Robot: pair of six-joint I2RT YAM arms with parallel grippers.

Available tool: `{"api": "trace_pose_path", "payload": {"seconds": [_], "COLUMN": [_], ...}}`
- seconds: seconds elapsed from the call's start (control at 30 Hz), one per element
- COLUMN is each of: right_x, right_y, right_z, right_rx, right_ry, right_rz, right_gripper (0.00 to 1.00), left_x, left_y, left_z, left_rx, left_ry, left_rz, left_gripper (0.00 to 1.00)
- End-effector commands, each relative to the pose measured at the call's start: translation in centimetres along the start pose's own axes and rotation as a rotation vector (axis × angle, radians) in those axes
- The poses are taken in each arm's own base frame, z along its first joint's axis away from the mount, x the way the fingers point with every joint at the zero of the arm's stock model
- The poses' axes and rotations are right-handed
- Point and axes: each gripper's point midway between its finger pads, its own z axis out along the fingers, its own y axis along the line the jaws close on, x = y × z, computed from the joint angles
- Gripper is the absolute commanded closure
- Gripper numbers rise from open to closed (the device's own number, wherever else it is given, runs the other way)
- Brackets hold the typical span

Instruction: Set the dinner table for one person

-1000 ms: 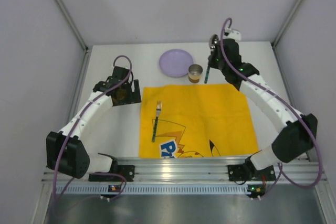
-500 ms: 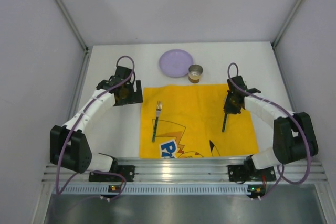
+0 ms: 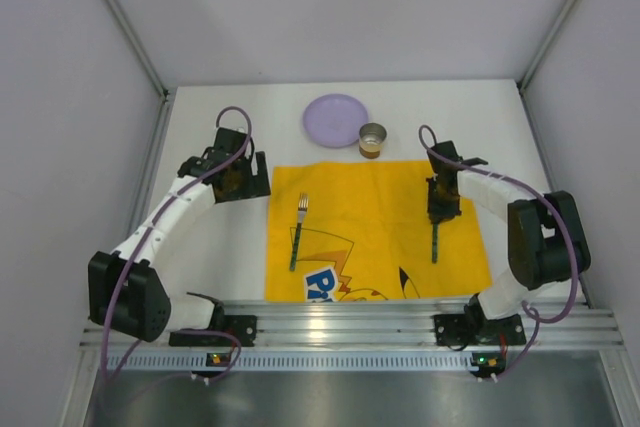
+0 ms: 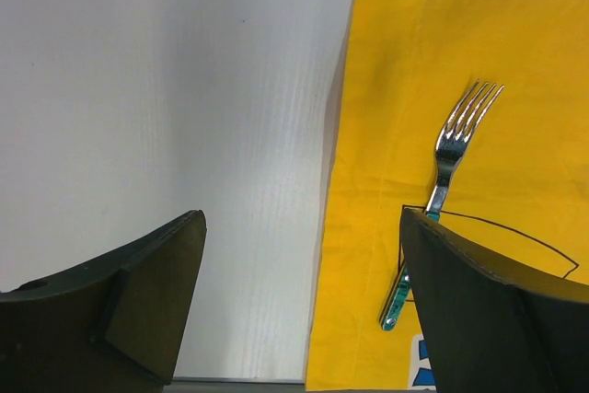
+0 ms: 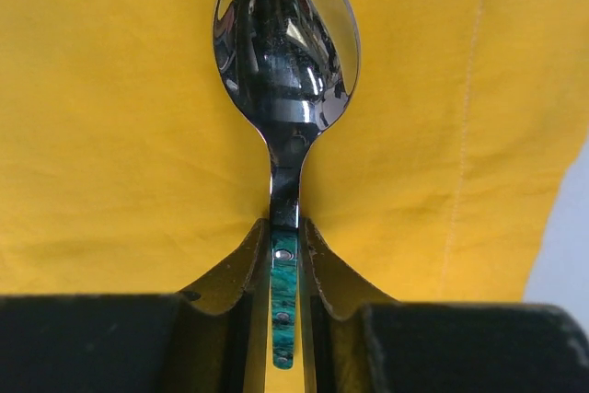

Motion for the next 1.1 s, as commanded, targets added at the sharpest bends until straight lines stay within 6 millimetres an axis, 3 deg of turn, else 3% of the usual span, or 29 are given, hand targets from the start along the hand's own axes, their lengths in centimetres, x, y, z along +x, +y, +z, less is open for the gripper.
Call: {"api": "trace_pose_path", "payload": {"seconds": [0.0,0.07,0.1,0.13,0.2,0.23,0.33,0.43,0.57,0.6,0.63,0.67,0.7,0.73,0.77,0.83,0.93,1.07], "right_x": [0.3,-0.1,-0.1,0.2,-0.6,-1.0,-3.5,-8.8,-14.1,-15.1,-15.8,-18.0,-18.9,-19.5,-21.1,-23.0,-24.8,-26.4], "right_y": [-2.9,-2.9,-2.8,-2.7,-1.8,-1.2,0.9,4.6,9.0,9.5,10.2,11.2,11.6,12.4,13.4,14.6,15.4,15.1], "right_z": [-0.9,-1.4,-1.5,-1.7,-2.4,-2.9,-5.3,-9.5,-12.4,-12.5,-10.8,-12.0,-11.7,-10.0,-10.9,-10.1,-8.9,-7.6], "right_rx": [0.129,0.138,0.138,0.139,0.107,0.091,0.030,-0.114,-0.283,-0.293,-0.289,-0.329,-0.340,-0.345,-0.381,-0.406,-0.420,-0.387], "right_ry": [0.037,0.039,0.044,0.068,0.058,0.046,-0.022,-0.174,-0.278,-0.292,-0.260,-0.302,-0.301,-0.270,-0.303,-0.307,-0.305,-0.320], "right_rz": [-0.098,-0.103,-0.098,-0.104,-0.100,-0.105,-0.103,-0.094,-0.101,-0.100,-0.101,-0.098,-0.089,-0.084,-0.079,-0.047,-0.008,0.042], "right_gripper": [1.00,1.00,0.95,0.63,0.14,0.01,0.00,0.00,0.00,0.00,0.00,0.00,0.00,0.00,0.00,0.00,0.00,0.00], "left_x": [-1.2,-1.4,-1.4,-1.6,-1.7,-2.0,-2.3,-2.3,-1.7,-1.5,-1.1,-1.2,-1.0,-0.6,-0.5,-0.4,-0.3,-0.3], "left_y": [0.0,-0.1,-0.1,-0.2,-0.3,-0.4,-0.5,-0.3,0.0,0.0,0.1,0.1,0.1,0.3,0.4,0.7,1.3,1.9], "left_z": [-0.2,-0.1,0.1,0.1,0.5,0.4,0.3,-0.1,-0.3,-0.4,-0.3,-0.8,-1.0,-1.1,-1.5,-2.6,-4.1,-5.9], "left_rx": [0.003,0.005,0.003,0.003,0.000,0.002,-0.006,-0.011,-0.017,-0.015,-0.014,-0.006,-0.002,-0.003,0.002,0.015,0.020,0.030], "left_ry": [-0.060,-0.064,-0.060,-0.063,-0.057,-0.062,-0.052,-0.055,-0.056,-0.054,-0.046,-0.058,-0.059,-0.055,-0.064,-0.100,-0.147,-0.208], "left_rz": [-0.030,-0.033,-0.033,-0.035,-0.035,-0.036,-0.033,-0.033,-0.048,-0.050,-0.053,-0.066,-0.068,-0.066,-0.069,-0.069,-0.074,-0.062], "left_gripper": [0.09,0.09,0.09,0.09,0.09,0.09,0.09,0.08,0.08,0.08,0.07,0.07,0.06,0.04,0.02,0.01,0.01,0.01]}}
